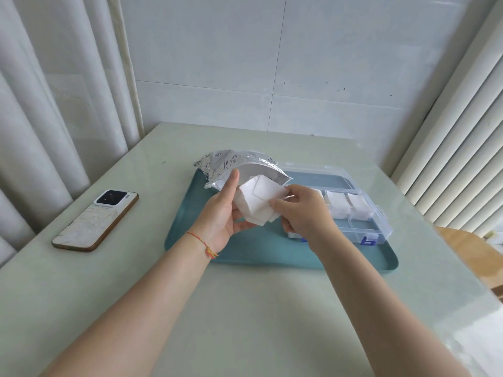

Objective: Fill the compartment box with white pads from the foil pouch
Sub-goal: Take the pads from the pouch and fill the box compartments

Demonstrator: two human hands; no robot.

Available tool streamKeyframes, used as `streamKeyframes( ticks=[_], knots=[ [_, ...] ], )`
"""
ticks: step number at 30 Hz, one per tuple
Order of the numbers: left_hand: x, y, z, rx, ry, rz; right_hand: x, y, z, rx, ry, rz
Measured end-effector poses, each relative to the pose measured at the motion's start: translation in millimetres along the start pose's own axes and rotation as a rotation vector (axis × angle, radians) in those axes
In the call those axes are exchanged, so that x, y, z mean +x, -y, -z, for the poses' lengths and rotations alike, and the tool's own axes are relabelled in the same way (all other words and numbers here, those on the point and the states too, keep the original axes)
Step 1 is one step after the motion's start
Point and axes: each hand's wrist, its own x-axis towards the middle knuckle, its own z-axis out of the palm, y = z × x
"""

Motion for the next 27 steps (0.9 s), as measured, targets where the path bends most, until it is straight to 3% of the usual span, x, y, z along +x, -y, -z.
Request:
streamKeyframes(
  ticks=[7, 18, 23, 27],
  knots=[
    [-0.3, -1.4, -0.7, 0.0, 0.034, -0.038, 0.5, -0.6, 2.3, 0.058, -0.034, -0.028],
    [3.7, 5.9, 6.3, -0.114, -0.159, -0.039, 4.5, -1.7, 13.0, 0.07, -0.038, 0.029],
    [1.4, 6.2, 13.1, -0.079, -0.182, -0.032, 8.3, -0.6, 31.1, 0.29, -0.123, 0.091],
    [-0.5, 5.0, 11.9, -0.094, -0.117, 0.008, 4.7, 2.9, 33.0, 0.417, 0.003, 0.094]
  ],
)
